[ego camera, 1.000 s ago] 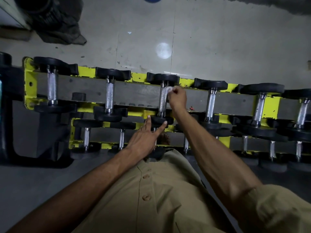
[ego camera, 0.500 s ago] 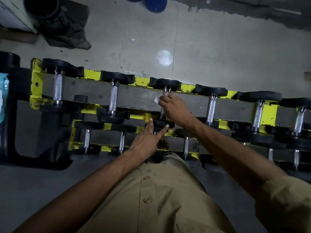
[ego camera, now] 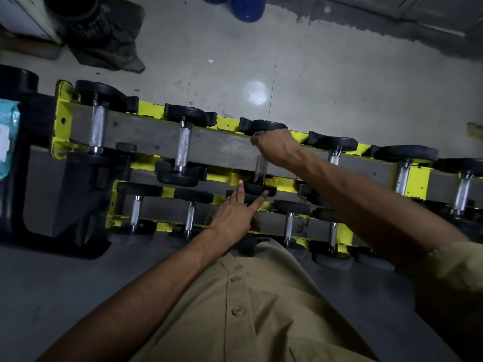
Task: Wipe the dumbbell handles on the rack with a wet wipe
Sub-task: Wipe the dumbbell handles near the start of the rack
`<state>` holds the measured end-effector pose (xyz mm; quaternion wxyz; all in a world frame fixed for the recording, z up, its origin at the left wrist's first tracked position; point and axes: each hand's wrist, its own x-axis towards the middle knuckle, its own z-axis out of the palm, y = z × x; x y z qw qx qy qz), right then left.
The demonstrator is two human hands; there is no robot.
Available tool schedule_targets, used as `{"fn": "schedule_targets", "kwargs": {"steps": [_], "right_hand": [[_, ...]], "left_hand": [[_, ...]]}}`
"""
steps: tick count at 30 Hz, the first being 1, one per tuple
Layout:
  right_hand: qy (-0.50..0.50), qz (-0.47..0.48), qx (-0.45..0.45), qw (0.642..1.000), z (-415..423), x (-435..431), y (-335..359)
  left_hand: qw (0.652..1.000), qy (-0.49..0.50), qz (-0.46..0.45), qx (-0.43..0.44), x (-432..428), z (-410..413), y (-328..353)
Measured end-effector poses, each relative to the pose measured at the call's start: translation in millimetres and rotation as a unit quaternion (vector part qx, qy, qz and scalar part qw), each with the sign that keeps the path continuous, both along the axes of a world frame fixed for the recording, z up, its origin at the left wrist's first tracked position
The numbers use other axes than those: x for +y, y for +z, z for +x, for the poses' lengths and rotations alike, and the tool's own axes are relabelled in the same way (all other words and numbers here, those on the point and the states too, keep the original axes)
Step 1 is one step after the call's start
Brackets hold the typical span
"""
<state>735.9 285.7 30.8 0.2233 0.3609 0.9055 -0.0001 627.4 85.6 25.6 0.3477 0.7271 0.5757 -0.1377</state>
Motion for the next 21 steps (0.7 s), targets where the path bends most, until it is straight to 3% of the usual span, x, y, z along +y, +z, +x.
{"fn": "schedule_targets", "kwargs": {"steps": [2,5,6,11,16,21], "right_hand": [[-0.007,-0.029,-0.004,1.000,-2.4,-12.9,-6.0],[0.055,-0.181,-0.056,0.980,-5.1,-47.1,-13.0],[0.054,-0.187,-0.054,0.979,-3.8,-45.2,-11.8],[-0.044,-0.018,0.057,0.997,8.8,-14.2,2.9],[-0.028,-0.156,0.074,0.985,11.1,-56.7,-4.7],[-0.160,-0.135,0.272,0.939,58.5,-56.4,18.1]], "left_hand": [[1.000,0.000,0.004,-0.003,-0.1,0.5,0.3],[1.000,0.003,0.013,-0.016,-0.3,-1.6,-2.9],[1.000,0.003,0.012,-0.019,-0.4,-2.4,-3.4],[1.000,0.010,-0.001,-0.020,0.5,-2.2,-0.2],[0.995,0.045,0.058,-0.065,-3.5,-2.2,-3.7],[0.987,0.055,0.124,-0.084,-9.7,6.5,1.2]]}}
